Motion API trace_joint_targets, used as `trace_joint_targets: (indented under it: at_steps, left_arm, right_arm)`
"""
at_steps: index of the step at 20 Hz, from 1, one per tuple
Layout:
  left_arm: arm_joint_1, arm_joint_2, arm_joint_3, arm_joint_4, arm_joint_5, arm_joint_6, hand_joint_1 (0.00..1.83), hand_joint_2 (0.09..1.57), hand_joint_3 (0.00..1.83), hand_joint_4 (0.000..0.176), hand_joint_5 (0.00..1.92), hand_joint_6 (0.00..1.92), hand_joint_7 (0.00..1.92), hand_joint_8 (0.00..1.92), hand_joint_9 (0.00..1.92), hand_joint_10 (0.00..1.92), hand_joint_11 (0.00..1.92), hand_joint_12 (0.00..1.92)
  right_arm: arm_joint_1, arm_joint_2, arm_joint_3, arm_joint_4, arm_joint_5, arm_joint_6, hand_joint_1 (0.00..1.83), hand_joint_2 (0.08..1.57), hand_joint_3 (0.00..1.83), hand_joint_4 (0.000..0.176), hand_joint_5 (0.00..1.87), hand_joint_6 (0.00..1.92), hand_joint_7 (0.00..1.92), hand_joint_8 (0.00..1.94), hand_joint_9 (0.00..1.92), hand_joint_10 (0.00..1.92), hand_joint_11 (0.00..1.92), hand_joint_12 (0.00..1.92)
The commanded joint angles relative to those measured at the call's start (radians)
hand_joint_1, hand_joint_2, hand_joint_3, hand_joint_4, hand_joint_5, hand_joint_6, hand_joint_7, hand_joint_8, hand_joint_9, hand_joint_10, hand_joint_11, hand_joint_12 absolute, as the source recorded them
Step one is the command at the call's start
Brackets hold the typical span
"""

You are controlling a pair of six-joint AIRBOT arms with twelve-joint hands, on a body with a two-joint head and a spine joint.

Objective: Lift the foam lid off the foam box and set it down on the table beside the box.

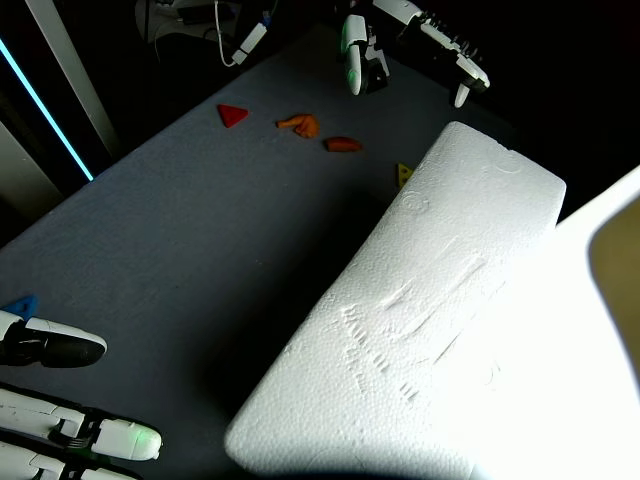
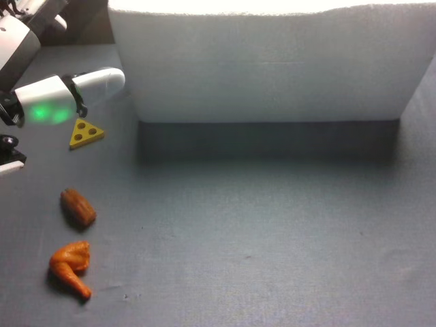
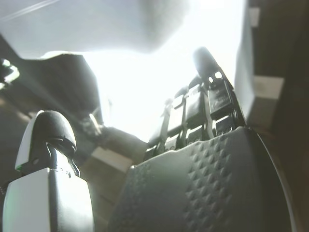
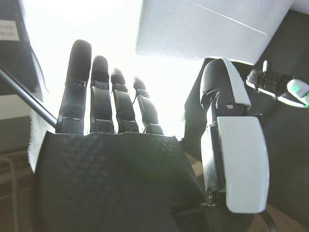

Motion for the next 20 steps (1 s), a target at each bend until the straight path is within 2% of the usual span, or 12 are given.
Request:
trace_joint_targets:
  at_steps: [1, 2, 5, 7, 8, 9, 10, 13, 14, 17, 18, 20]
  left_arm:
    - [-0.017, -0.006, 0.016, -0.024, -0.118, -0.005, 0.51, 1.06, 0.00, 0.073, 0.00, 0.00, 0.00, 0.00, 0.00, 0.08, 0.00, 1.82]
    - [-0.023, -0.014, 0.027, -0.033, -0.110, -0.008, 0.51, 1.05, 0.00, 0.071, 0.00, 0.00, 0.00, 0.00, 0.00, 0.02, 0.00, 1.84]
    - [-0.046, -0.031, 0.054, -0.044, -0.087, -0.017, 0.59, 1.05, 0.00, 0.029, 0.00, 0.00, 0.00, 0.00, 0.03, 0.02, 0.00, 1.72]
    - [-0.066, -0.041, 0.074, -0.047, -0.051, -0.017, 0.56, 1.02, 0.00, 0.035, 0.00, 0.00, 0.00, 0.00, 0.01, 0.25, 0.00, 1.65]
    - [-0.074, -0.049, 0.085, -0.047, -0.036, -0.022, 0.58, 1.03, 0.01, 0.032, 0.00, 0.00, 0.00, 0.00, 0.00, 0.20, 0.00, 1.66]
    - [-0.083, -0.059, 0.099, -0.048, -0.016, -0.022, 0.60, 1.03, 0.00, 0.012, 0.00, 0.00, 0.01, 0.00, 0.00, 0.20, 0.00, 1.76]
    - [-0.087, -0.066, 0.107, -0.051, -0.005, -0.025, 0.65, 1.03, 0.00, 0.002, 0.00, 0.00, 0.02, 0.01, 0.00, 0.30, 0.00, 1.82]
    - [-0.106, -0.093, 0.139, -0.059, 0.037, -0.033, 0.66, 1.03, 0.00, 0.019, 0.01, 0.01, 0.01, 0.00, 0.00, 0.33, 0.00, 1.88]
    - [-0.111, -0.099, 0.148, -0.061, 0.047, -0.034, 0.62, 1.01, 0.00, 0.037, 0.02, 0.01, 0.03, 0.01, 0.00, 0.32, 0.00, 1.91]
    - [-0.122, -0.119, 0.172, -0.076, 0.070, -0.044, 0.55, 1.02, 0.00, 0.012, 0.00, 0.00, 0.02, 0.01, 0.00, 0.13, 0.00, 1.92]
    - [-0.125, -0.124, 0.177, -0.077, 0.074, -0.047, 0.57, 1.03, 0.00, 0.018, 0.00, 0.00, 0.00, 0.00, 0.00, 0.04, 0.00, 1.92]
    - [-0.133, -0.135, 0.188, -0.090, 0.082, -0.047, 0.61, 1.06, 0.00, 0.007, 0.00, 0.00, 0.00, 0.00, 0.00, 0.00, 0.00, 1.61]
  right_arm:
    - [0.018, 0.004, 0.015, 0.013, 0.114, -0.001, 0.63, 1.17, 0.00, 0.012, 0.00, 0.00, 0.00, 0.00, 0.00, 0.08, 0.00, 1.72]
    - [0.028, -0.002, 0.023, 0.016, 0.104, -0.003, 0.64, 1.17, 0.00, 0.004, 0.00, 0.00, 0.00, 0.00, 0.00, 0.03, 0.00, 1.78]
    - [0.068, -0.019, 0.049, 0.025, 0.066, -0.014, 0.71, 1.16, 0.00, 0.000, 0.00, 0.00, 0.00, 0.00, 0.00, 0.00, 0.00, 1.89]
    - [0.102, -0.034, 0.073, 0.029, 0.022, -0.025, 0.73, 1.16, 0.00, 0.000, 0.00, 0.00, 0.00, 0.00, 0.01, 0.01, 0.00, 1.63]
    - [0.119, -0.042, 0.085, 0.029, 0.005, -0.026, 0.73, 1.16, 0.00, 0.000, 0.00, 0.00, 0.00, 0.00, 0.03, 0.02, 0.00, 1.61]
    - [0.137, -0.055, 0.100, 0.030, -0.014, -0.029, 0.73, 1.14, 0.00, 0.000, 0.00, 0.00, 0.00, 0.00, 0.07, 0.05, 0.00, 1.67]
    - [0.151, -0.065, 0.111, 0.030, -0.027, -0.030, 0.68, 1.15, 0.00, 0.000, 0.00, 0.00, 0.00, 0.00, 0.02, 0.01, 0.00, 1.42]
    - [0.200, -0.096, 0.149, 0.033, -0.068, -0.037, 0.65, 1.15, 0.00, 0.000, 0.00, 0.00, 0.00, 0.00, 0.01, 0.00, 0.00, 1.20]
    - [0.216, -0.103, 0.156, 0.035, -0.075, -0.042, 0.74, 1.16, 0.00, 0.000, 0.00, 0.00, 0.00, 0.00, 0.08, 0.05, 0.00, 1.38]
    - [0.261, -0.124, 0.180, 0.044, -0.090, -0.046, 0.74, 1.19, 0.00, 0.000, 0.00, 0.00, 0.00, 0.00, 0.06, 0.06, 0.00, 1.30]
    - [0.265, -0.127, 0.184, 0.049, -0.093, -0.046, 0.73, 1.21, 0.00, 0.000, 0.00, 0.00, 0.00, 0.00, 0.05, 0.11, 0.00, 1.26]
    - [0.268, -0.135, 0.195, 0.067, -0.093, -0.046, 0.75, 1.21, 0.00, 0.000, 0.00, 0.00, 0.00, 0.00, 0.00, 0.11, 0.00, 0.84]
